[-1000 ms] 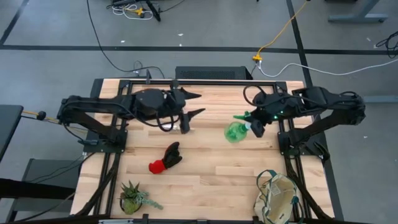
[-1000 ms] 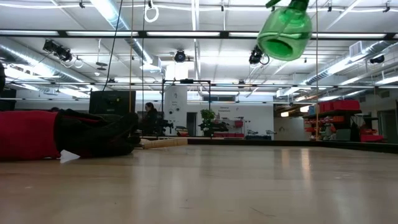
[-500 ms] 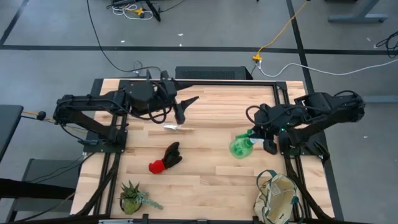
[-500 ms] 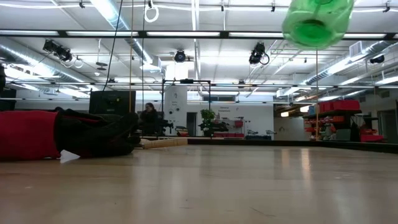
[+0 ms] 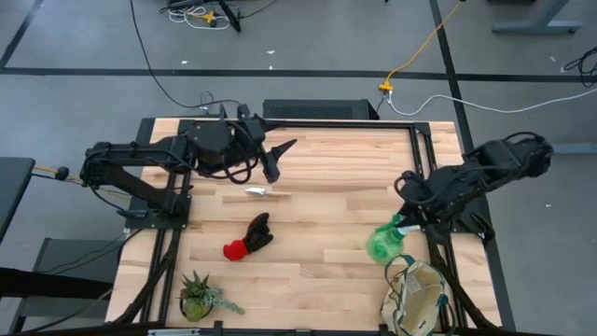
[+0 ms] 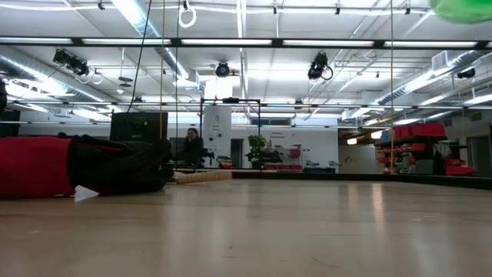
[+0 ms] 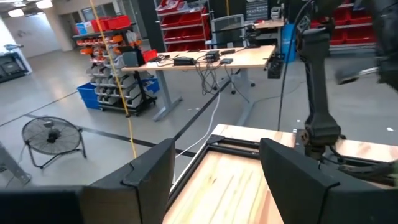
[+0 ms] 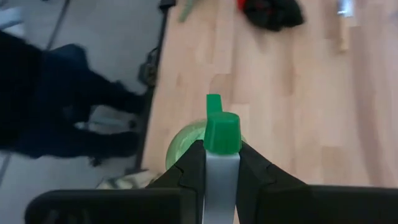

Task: Pick & Place Garden tools in Gardening bag
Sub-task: Put the green spray bottle into the gardening bag

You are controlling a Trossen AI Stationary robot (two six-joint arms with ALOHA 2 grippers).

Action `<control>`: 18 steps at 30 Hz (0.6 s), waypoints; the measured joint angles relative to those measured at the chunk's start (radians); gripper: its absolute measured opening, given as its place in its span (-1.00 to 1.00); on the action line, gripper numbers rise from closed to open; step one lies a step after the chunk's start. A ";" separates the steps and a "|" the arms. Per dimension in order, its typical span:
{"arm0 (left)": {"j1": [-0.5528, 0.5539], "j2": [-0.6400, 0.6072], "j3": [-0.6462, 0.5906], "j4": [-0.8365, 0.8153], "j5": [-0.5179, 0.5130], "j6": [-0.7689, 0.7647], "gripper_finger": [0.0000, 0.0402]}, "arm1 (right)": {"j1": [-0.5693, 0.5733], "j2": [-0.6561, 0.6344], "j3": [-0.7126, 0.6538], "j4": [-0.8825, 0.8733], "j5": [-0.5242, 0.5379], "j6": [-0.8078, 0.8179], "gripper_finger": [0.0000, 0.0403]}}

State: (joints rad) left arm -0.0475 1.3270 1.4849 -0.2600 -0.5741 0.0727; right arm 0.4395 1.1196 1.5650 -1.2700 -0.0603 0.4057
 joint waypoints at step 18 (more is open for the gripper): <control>0.000 0.001 0.000 0.000 -0.017 -0.009 0.20 | 0.200 0.005 0.000 -0.026 -0.194 -0.310 -0.74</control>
State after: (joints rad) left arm -0.0475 1.3277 1.4849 -0.2596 -0.5911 0.0633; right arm 0.6396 1.1248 1.5650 -1.2964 -0.2539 0.0959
